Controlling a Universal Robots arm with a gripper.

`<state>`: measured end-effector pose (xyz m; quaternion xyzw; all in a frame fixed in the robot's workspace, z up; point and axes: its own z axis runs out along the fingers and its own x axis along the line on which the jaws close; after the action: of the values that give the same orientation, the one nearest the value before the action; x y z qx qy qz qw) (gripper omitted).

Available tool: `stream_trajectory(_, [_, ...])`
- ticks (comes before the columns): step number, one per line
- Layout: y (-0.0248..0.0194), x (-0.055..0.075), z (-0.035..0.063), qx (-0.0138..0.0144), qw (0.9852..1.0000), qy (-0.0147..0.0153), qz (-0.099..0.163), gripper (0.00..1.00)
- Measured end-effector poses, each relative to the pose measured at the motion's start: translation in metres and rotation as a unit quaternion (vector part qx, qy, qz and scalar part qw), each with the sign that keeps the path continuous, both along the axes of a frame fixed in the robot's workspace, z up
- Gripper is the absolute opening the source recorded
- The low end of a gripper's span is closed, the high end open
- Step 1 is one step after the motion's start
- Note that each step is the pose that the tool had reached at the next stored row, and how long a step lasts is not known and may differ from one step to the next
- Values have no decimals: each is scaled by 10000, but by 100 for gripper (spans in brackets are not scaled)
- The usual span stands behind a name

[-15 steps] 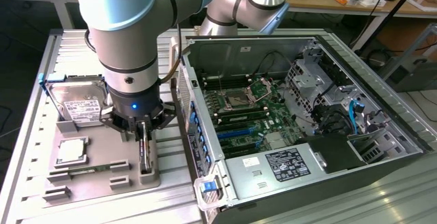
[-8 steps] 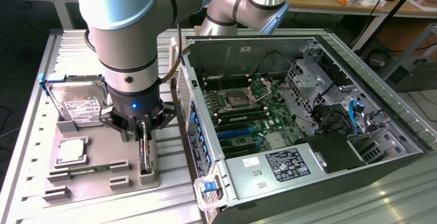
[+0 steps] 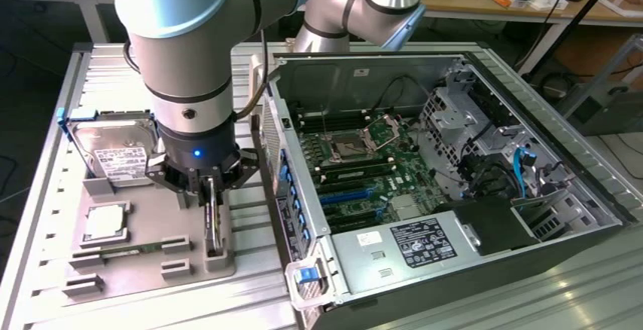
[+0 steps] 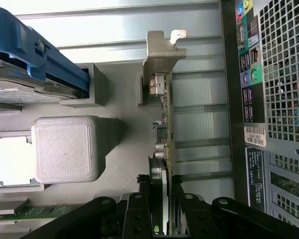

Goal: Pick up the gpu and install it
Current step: 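Pick up the gpu and move the gpu toward the slot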

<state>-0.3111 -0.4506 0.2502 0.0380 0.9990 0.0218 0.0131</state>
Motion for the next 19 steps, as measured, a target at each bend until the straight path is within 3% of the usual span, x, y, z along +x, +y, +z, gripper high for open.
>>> stream_trajectory(11, [0, 0, 80, 0, 10000, 0, 0, 27])
stream_trajectory(19, [0, 0, 81, 0, 10000, 0, 0, 27])
